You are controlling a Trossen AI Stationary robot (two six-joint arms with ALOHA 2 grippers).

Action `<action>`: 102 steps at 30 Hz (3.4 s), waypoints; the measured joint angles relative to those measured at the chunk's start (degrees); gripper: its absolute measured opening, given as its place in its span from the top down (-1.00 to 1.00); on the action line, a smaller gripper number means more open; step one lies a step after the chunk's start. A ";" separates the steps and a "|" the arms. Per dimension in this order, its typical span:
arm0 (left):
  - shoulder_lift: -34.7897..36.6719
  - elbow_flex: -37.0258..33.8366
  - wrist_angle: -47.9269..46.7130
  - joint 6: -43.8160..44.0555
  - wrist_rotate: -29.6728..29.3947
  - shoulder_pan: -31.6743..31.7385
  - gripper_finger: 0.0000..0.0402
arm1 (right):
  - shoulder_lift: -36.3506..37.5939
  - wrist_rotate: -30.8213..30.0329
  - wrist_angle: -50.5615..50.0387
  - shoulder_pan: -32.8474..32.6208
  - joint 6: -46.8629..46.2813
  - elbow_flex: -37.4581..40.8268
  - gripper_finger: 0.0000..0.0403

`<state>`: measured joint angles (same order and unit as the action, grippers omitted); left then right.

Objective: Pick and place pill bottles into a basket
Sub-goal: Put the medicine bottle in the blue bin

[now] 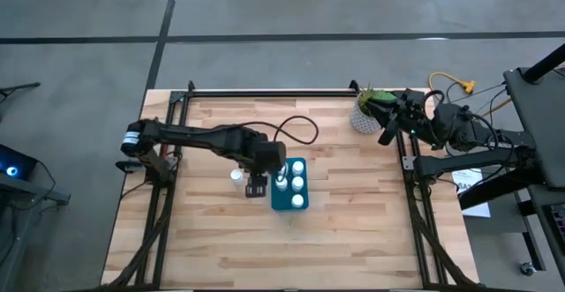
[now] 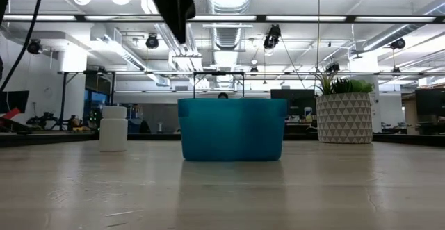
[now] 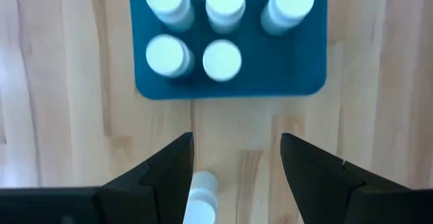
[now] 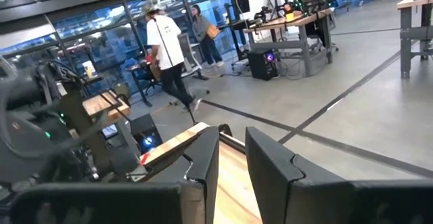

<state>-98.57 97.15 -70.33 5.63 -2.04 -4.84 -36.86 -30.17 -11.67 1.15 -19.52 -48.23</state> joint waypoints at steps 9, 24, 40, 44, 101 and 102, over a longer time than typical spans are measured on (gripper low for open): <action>10.58 -17.68 9.52 3.10 0.48 0.00 -0.01 | -0.13 -0.06 0.39 0.00 0.02 0.00 0.66; 18.91 -36.57 18.94 4.55 0.50 0.00 -0.01 | -0.12 -3.02 0.34 0.04 -0.01 0.00 0.66; 18.89 -40.12 20.40 3.40 -0.10 1.97 -0.01 | -0.93 -3.48 0.56 0.00 -0.44 0.00 0.66; 18.89 -41.31 20.43 2.97 -0.10 2.52 -0.01 | -1.14 -3.50 0.78 0.00 -0.44 0.00 0.66; 18.72 -44.05 26.90 3.20 5.31 4.24 -0.01 | -1.23 -4.50 1.25 0.00 -0.42 0.00 0.66; 18.71 -44.05 26.93 3.21 5.46 4.23 -0.01 | -1.21 -4.50 1.25 0.00 -0.44 0.00 0.66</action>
<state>-79.85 53.10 -43.40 8.84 3.41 -0.61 -38.06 -34.68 -10.41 1.15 -19.97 -48.23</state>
